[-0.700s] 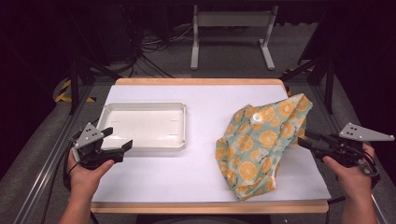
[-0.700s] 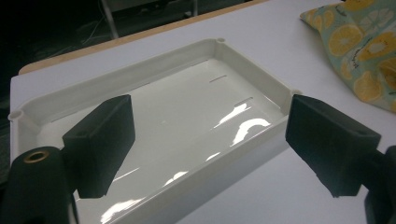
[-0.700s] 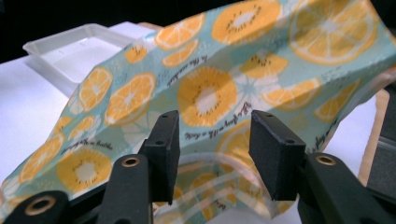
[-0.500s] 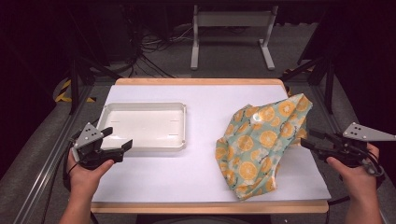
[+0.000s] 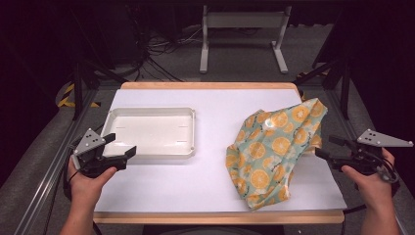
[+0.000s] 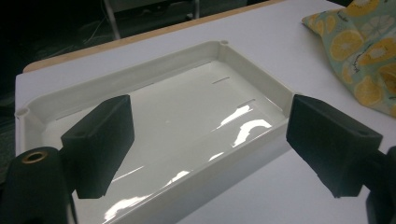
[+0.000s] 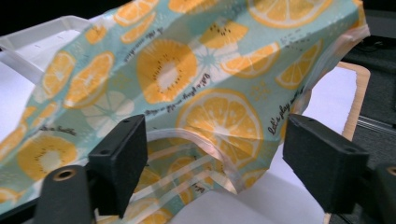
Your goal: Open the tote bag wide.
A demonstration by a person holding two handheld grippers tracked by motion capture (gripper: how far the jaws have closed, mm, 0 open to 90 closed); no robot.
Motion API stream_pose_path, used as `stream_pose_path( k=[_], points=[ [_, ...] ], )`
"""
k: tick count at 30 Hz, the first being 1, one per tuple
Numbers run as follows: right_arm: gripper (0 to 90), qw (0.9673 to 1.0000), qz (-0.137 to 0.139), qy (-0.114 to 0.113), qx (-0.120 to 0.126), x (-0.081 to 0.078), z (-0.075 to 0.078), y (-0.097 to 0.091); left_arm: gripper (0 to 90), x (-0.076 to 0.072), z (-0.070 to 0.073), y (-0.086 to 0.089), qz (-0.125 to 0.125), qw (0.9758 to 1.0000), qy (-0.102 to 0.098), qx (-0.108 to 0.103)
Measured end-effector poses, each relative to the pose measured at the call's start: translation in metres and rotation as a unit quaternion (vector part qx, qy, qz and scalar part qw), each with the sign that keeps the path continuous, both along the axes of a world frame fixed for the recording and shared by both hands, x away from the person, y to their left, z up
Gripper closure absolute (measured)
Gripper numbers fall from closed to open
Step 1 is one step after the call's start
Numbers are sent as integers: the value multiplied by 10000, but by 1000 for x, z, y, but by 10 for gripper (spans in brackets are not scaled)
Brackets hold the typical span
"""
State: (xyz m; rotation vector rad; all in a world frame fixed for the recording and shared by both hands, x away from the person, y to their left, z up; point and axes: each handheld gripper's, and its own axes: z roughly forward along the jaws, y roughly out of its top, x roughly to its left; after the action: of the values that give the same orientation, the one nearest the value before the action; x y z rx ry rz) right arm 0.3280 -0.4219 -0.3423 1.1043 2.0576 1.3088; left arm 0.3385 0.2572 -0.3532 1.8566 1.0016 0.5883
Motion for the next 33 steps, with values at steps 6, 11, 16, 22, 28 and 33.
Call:
stream_pose_path(
  k=[6,11,16,22,28,33],
  points=[
    [184,9997,-110,215,-27,8,-12,-3,155,0,0,-1,-3,10000,4,28],
    [182,9982,-126,571,-151,17,-26,-1,154,1,-2,0,4,10000,23,31],
    [285,9977,-128,620,-244,22,-35,2,152,1,-2,0,5,10000,19,42],
    [625,9984,-66,502,-232,20,-32,-1,151,2,-3,-2,-5,10000,36,42],
    [855,9994,56,324,-83,15,-23,-1,150,3,-4,-8,-95,9999,49,85],
    [891,9996,211,150,77,11,-10,3,149,2,-4,-12,-126,9999,65,62]
  ],
)
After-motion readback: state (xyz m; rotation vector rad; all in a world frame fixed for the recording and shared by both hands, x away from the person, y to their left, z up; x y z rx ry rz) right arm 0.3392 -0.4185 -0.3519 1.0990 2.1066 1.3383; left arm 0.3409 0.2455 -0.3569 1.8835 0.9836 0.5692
